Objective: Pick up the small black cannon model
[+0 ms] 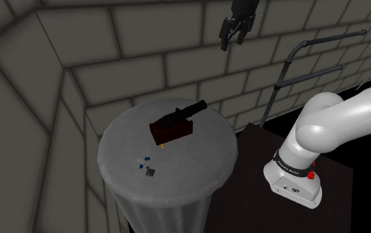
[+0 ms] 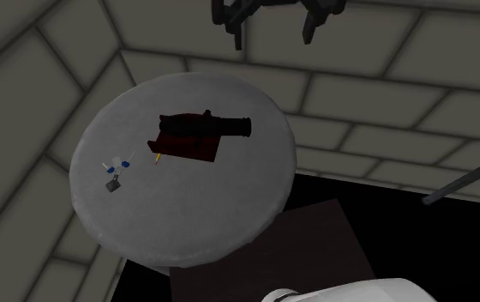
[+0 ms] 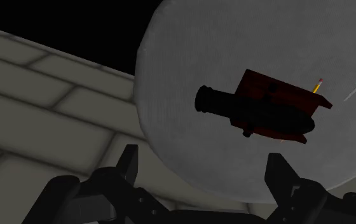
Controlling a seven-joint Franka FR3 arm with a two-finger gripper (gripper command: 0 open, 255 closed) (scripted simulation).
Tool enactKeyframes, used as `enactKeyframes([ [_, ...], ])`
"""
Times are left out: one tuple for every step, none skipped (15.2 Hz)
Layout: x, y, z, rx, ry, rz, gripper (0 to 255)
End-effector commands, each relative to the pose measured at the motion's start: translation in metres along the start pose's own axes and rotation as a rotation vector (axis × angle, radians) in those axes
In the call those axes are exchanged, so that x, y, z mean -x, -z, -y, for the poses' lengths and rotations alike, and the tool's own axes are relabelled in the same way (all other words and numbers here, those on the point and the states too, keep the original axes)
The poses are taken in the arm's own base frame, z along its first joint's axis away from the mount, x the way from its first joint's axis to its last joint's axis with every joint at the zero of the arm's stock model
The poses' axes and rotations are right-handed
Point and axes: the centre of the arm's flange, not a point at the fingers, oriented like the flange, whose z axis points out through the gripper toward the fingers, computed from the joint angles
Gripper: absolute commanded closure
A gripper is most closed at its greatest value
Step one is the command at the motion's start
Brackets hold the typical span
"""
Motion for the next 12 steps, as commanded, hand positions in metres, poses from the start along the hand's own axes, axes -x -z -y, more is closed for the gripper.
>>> enactKeyframes([
  [0.0, 0.0, 0.0, 0.0, 0.0, 0.0, 0],
  [0.004, -0.013, 0.001, -0.015, 0.007, -0.015, 0],
  [0.007, -0.026, 0.002, -0.03, 0.013, -0.029, 0],
  [0.01, -0.038, 0.003, -0.045, 0.02, -0.044, 0],
  [0.014, -0.051, 0.005, -0.06, 0.027, -0.059, 0],
  [0.017, -0.064, 0.007, -0.074, 0.034, -0.074, 0],
  [0.019, -0.077, 0.008, -0.089, 0.04, -0.088, 0],
  [0.022, -0.09, 0.01, -0.104, 0.047, -0.103, 0],
  [0.024, -0.103, 0.013, -0.119, 0.054, -0.118, 0],
  [0.027, -0.116, 0.015, -0.134, 0.06, -0.133, 0],
  [0.029, -0.128, 0.017, -0.149, 0.067, -0.147, 0],
  [0.031, -0.141, 0.02, -0.164, 0.074, -0.162, 0],
])
